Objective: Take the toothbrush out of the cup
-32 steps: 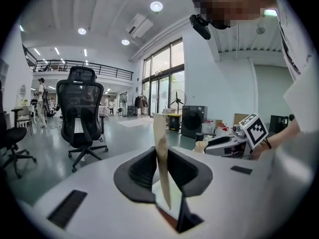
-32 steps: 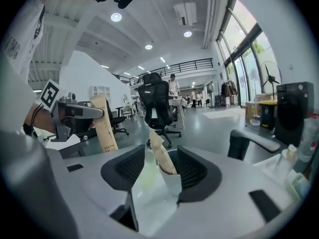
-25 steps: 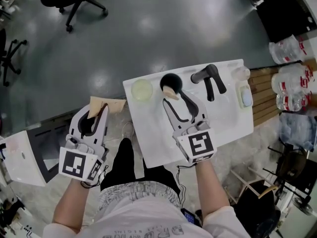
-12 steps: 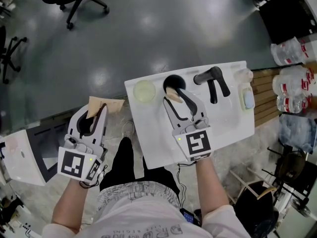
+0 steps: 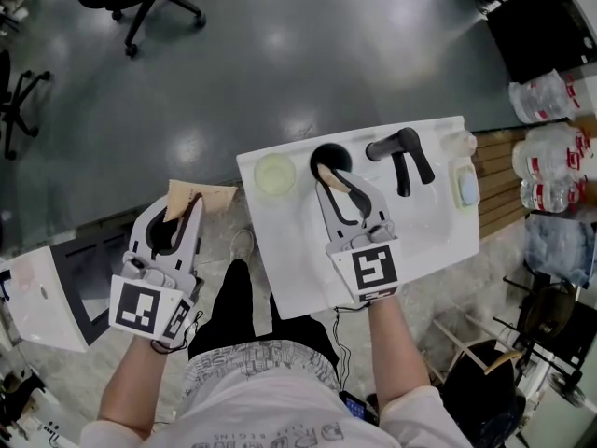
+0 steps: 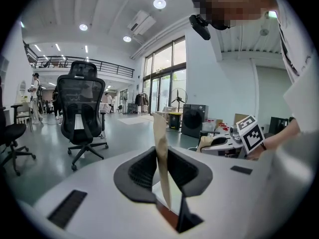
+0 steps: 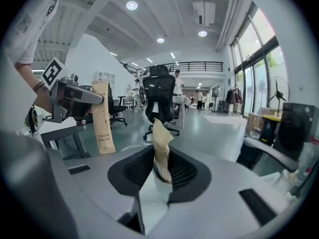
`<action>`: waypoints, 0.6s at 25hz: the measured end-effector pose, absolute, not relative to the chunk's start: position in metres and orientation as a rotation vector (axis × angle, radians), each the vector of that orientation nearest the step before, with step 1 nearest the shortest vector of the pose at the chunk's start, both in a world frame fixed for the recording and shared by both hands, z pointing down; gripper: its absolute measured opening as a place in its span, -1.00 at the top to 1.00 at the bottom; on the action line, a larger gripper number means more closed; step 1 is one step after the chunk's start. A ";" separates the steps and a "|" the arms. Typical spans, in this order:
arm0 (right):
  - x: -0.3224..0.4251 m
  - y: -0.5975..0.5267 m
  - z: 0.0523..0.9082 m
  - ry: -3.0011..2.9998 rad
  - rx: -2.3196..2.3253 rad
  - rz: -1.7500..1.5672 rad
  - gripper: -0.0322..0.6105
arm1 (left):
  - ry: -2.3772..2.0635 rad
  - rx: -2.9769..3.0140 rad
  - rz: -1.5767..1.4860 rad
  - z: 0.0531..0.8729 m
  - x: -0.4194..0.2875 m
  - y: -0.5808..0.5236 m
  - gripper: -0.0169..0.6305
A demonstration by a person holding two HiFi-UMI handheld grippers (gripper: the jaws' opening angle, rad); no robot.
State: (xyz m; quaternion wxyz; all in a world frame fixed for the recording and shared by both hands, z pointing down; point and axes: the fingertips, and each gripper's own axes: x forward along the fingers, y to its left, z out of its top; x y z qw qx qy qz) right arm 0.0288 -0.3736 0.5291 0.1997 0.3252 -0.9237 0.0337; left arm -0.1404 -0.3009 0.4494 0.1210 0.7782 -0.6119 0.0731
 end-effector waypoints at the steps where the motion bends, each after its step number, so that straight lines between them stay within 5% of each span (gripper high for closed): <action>1: 0.030 -0.374 0.529 -2.582 0.916 0.099 0.63 | -1.787 2.275 0.211 0.449 -0.140 -0.301 0.72; 15: 0.035 -0.378 0.494 -2.607 1.034 0.097 0.69 | -1.773 2.343 0.156 0.421 -0.141 -0.304 0.72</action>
